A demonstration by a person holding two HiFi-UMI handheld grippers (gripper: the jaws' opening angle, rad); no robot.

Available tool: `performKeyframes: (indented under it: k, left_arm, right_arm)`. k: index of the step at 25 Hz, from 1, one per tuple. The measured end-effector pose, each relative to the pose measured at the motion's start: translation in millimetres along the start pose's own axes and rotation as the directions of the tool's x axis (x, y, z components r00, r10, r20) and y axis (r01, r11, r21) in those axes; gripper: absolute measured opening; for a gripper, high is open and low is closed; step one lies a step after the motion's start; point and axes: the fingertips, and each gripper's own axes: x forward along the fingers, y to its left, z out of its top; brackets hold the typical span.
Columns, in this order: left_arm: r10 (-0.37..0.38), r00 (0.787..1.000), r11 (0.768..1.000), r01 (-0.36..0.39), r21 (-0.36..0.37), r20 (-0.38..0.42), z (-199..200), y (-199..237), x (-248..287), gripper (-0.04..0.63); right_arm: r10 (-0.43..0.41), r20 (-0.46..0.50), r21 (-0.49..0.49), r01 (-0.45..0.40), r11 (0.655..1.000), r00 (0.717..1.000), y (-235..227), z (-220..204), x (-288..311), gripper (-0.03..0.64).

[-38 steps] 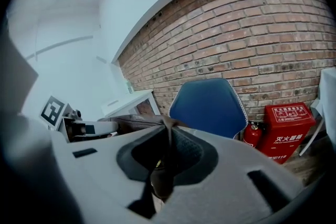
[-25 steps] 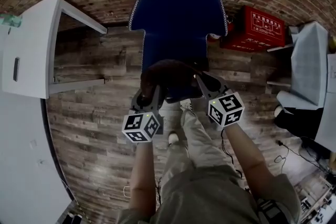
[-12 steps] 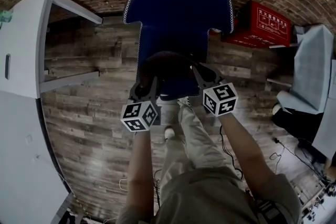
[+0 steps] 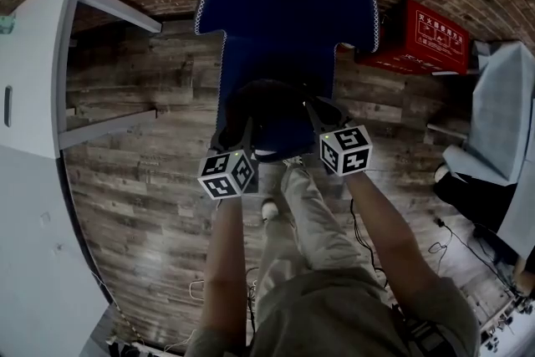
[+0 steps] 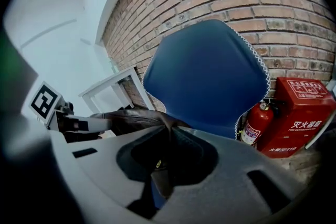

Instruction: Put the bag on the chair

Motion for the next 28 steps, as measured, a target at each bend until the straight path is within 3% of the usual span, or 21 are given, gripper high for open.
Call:
performKeyframes:
  k: [15, 16, 18, 23, 28]
  left_arm:
    - [0.017, 0.997, 1.0, -0.018, -0.014, -0.069, -15.8, -0.9, 14.5, 0.138]
    - [0.009, 0.998, 1.0, -0.01, -0.019, -0.065, -14.2, -2.3, 13.0, 0.156]
    - [-0.012, 0.999, 1.0, 0.011, -0.017, -0.037, -7.4, -6.2, 8.5, 0.256]
    - [-0.027, 1.0, 1.0, 0.027, -0.007, 0.003, 7.3, -11.3, -8.7, 0.337]
    - [-0.028, 0.999, 0.999, 0.029, -0.02, 0.043, 20.4, -14.7, -36.6, 0.354]
  right_arm:
    - [-0.064, -0.057, 0.026, 0.065, 0.998, 0.996, -19.0, -12.6, 11.8, 0.037]
    - [-0.068, -0.058, 0.025, 0.069, 0.997, 0.996, -18.7, -11.4, 10.6, 0.082]
    - [-0.087, -0.052, 0.012, 0.087, 0.996, 0.995, -18.9, -7.3, 8.2, 0.218]
    - [-0.162, 0.0, -0.013, 0.162, 0.987, 0.987, -21.2, 10.8, -4.8, 0.256]
    - [-0.149, 0.047, 0.022, 0.148, 0.989, 0.988, -2.4, 26.2, -27.2, 0.256]
